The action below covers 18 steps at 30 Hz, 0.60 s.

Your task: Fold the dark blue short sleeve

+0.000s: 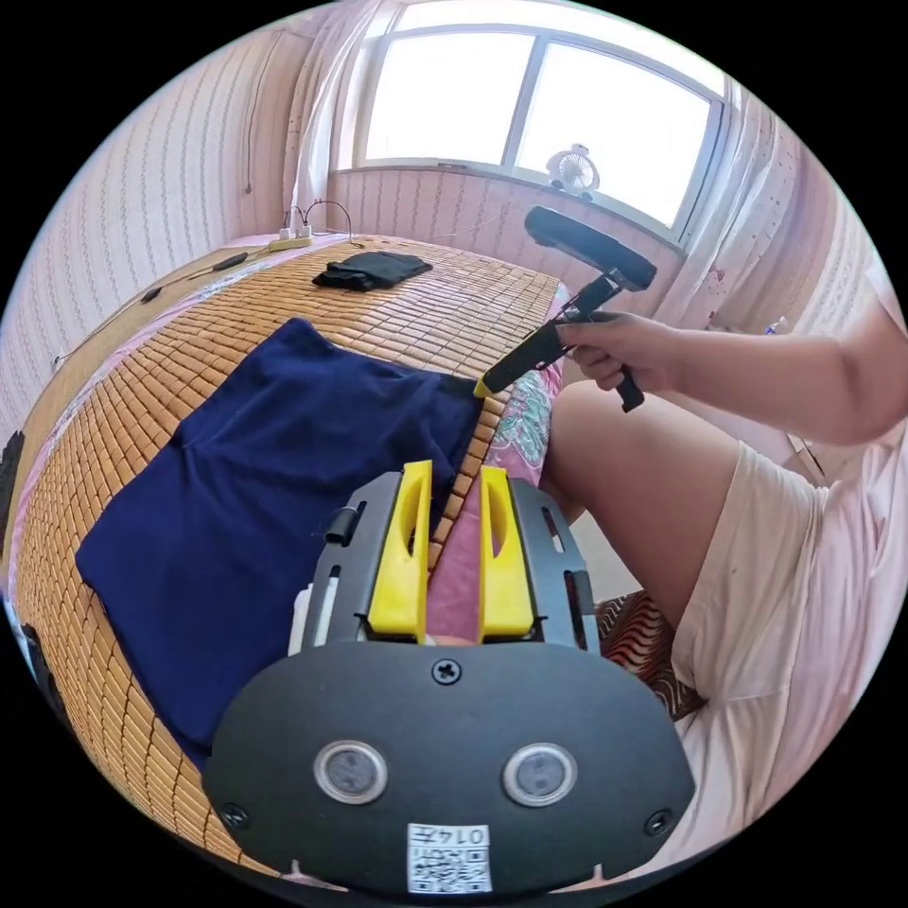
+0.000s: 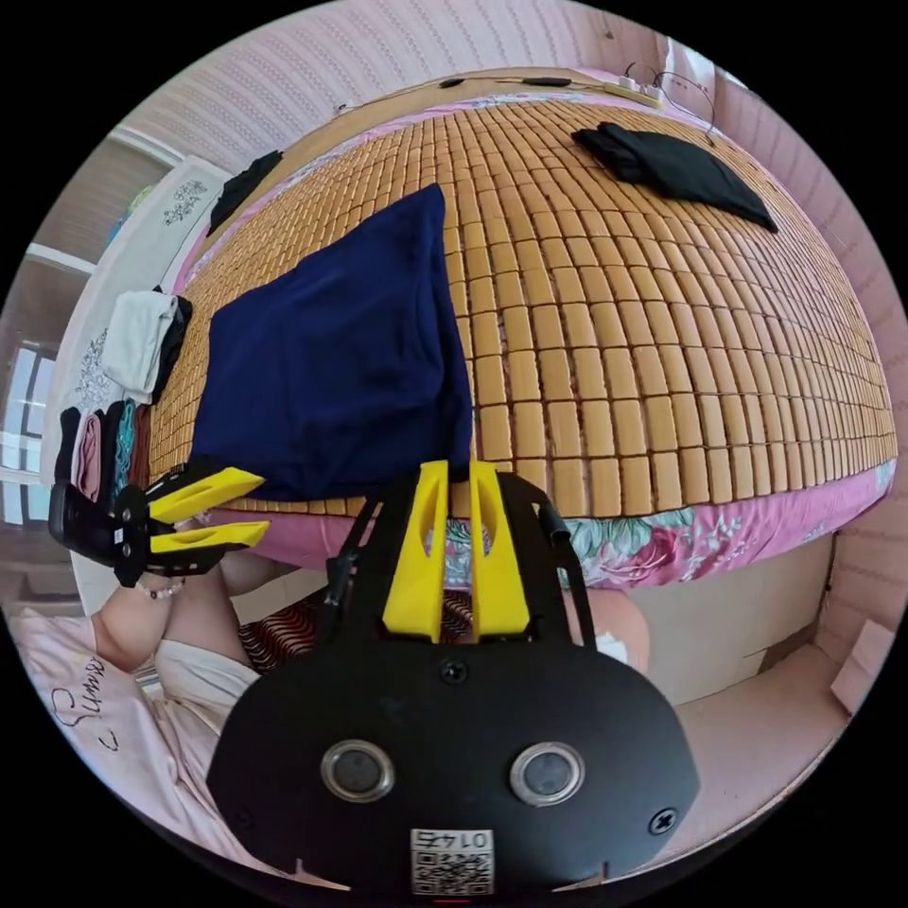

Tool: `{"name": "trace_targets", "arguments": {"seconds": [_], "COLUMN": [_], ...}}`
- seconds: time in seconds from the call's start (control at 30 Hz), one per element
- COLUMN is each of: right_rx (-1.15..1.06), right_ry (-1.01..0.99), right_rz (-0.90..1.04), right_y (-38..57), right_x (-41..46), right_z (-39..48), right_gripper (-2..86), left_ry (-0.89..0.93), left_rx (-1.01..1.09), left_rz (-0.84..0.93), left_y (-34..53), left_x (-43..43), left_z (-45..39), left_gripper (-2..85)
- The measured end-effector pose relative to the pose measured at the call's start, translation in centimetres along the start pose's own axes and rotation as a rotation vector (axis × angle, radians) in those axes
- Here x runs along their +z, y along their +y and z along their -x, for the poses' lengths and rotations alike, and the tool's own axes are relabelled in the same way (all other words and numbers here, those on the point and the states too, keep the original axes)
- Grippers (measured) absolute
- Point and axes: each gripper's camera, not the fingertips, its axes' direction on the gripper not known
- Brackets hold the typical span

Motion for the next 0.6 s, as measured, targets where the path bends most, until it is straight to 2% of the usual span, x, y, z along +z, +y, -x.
{"name": "trace_targets", "arguments": {"seconds": [0.13, 0.2, 0.3, 0.33, 0.37, 0.43, 0.47, 0.5, 0.53, 0.57, 0.6], "right_rx": [-0.012, -0.031, -0.065, -0.101, -0.154, -0.218, -0.201, -0.169, -0.037, 0.1, 0.141], "right_ry": [-0.11, -0.194, -0.336, -0.375, -0.371, -0.291, -0.247, -0.224, -0.149, -0.08, -0.069], "right_rz": [-0.064, -0.085, -0.16, -0.179, -0.18, -0.216, -0.259, -0.274, -0.277, -0.281, -0.284], "right_y": [0.6, 1.1, 2.2, 2.6, 3.0, 4.0, 4.9, 5.3, 6.0, 6.6, 6.9], "right_x": [-2.6, -4.0, -7.0, -8.0, -9.0, -10.5, -11.2, -11.4, -11.5, -11.2, -10.9], "right_z": [-3.0, -4.1, -5.3, -5.2, -4.7, -4.5, -5.3, -6.1, -8.2, -10.3, -11.1], "right_gripper": [1.3, 1.1, 1.0, 1.0, 1.0, 1.2, 1.3, 1.4, 1.7, 2.1, 2.2], "left_ry": [-0.054, -0.061, -0.007, -0.007, -0.013, -0.034, -0.022, 0.039, 0.083, 0.09, 0.087], "left_rx": [-0.002, 0.028, 0.084, 0.089, 0.086, 0.062, 0.055, 0.038, 0.036, 0.042, 0.053], "left_rz": [0.012, 0.004, 0.045, 0.075, 0.086, 0.063, 0.053, 0.047, 0.06, 0.062, 0.061], "left_y": [-3.6, -5.1, -6.9, -7.3, -7.4, -7.0, -6.8, -6.3, -5.8, -5.5, -4.8], "left_x": [2.6, 3.7, 5.7, 6.3, 6.5, 5.6, 5.3, 4.7, 4.2, 3.9, 3.3], "left_z": [0.5, 0.3, -0.5, -0.7, -0.8, -1.0, -1.0, -1.1, -1.4, -1.7, -2.4], "left_gripper": [15.9, 16.8, 15.3, 12.1, 10.5, 1.8, 1.4, 0.7, 0.3, 0.2, 0.0]}}
